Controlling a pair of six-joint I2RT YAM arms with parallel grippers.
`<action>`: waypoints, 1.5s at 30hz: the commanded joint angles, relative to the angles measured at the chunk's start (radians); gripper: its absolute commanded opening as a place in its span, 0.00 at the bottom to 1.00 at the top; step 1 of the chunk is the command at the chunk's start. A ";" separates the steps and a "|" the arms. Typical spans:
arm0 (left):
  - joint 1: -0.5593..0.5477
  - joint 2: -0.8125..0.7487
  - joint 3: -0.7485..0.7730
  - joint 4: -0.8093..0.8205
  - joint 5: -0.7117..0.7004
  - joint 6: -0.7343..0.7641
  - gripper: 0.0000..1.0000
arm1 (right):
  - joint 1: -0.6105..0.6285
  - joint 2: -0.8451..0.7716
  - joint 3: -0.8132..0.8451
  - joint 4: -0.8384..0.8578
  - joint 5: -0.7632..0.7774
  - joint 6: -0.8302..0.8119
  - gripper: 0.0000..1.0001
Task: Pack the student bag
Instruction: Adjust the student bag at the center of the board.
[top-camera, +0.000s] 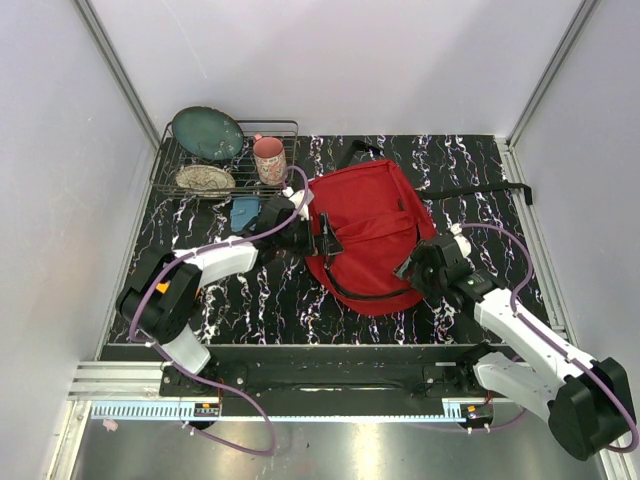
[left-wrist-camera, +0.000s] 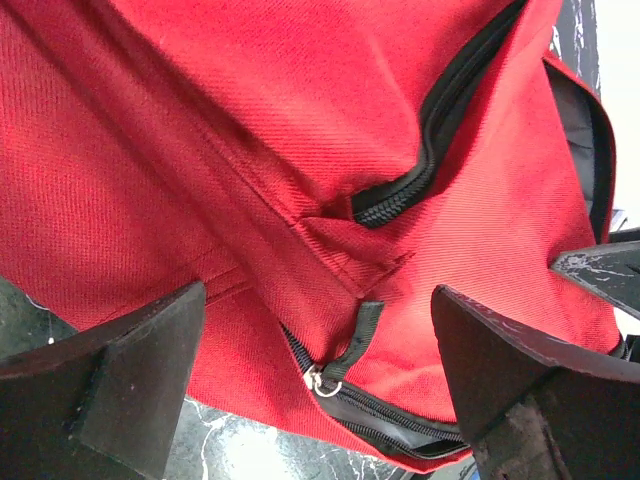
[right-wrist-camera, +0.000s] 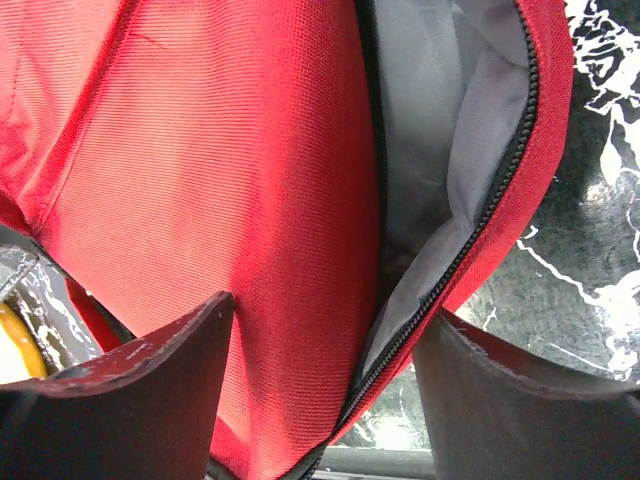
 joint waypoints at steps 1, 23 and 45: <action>0.012 0.023 -0.019 0.129 0.054 -0.041 0.96 | -0.011 -0.003 -0.024 0.037 0.015 -0.038 0.64; 0.000 -0.008 -0.152 0.205 0.043 -0.118 0.00 | -0.111 0.124 0.126 0.011 0.222 -0.368 0.02; -0.022 -0.109 -0.156 0.100 -0.305 -0.183 0.90 | -0.142 0.117 0.209 -0.032 0.172 -0.408 0.36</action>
